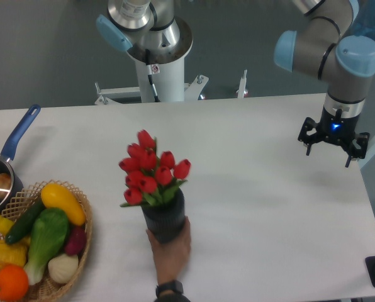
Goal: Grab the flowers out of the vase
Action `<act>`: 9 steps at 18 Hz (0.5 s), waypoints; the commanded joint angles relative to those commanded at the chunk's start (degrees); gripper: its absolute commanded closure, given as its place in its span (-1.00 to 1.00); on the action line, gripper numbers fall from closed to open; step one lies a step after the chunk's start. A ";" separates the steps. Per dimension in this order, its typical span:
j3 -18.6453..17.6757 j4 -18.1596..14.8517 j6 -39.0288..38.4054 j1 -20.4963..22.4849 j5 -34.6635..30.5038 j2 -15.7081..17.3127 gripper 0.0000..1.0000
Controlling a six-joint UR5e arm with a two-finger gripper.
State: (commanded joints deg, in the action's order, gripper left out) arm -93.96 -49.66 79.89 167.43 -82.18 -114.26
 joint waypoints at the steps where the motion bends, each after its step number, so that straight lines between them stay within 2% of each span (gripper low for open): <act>1: -0.09 0.17 0.00 -0.09 -0.09 -0.09 -1.00; 7: -0.17 0.26 0.35 0.00 0.17 -0.53 -1.00; 9: -0.35 1.31 0.71 0.17 0.61 -0.79 -1.00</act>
State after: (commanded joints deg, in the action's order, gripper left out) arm -94.31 -48.35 80.60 167.61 -81.57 -115.05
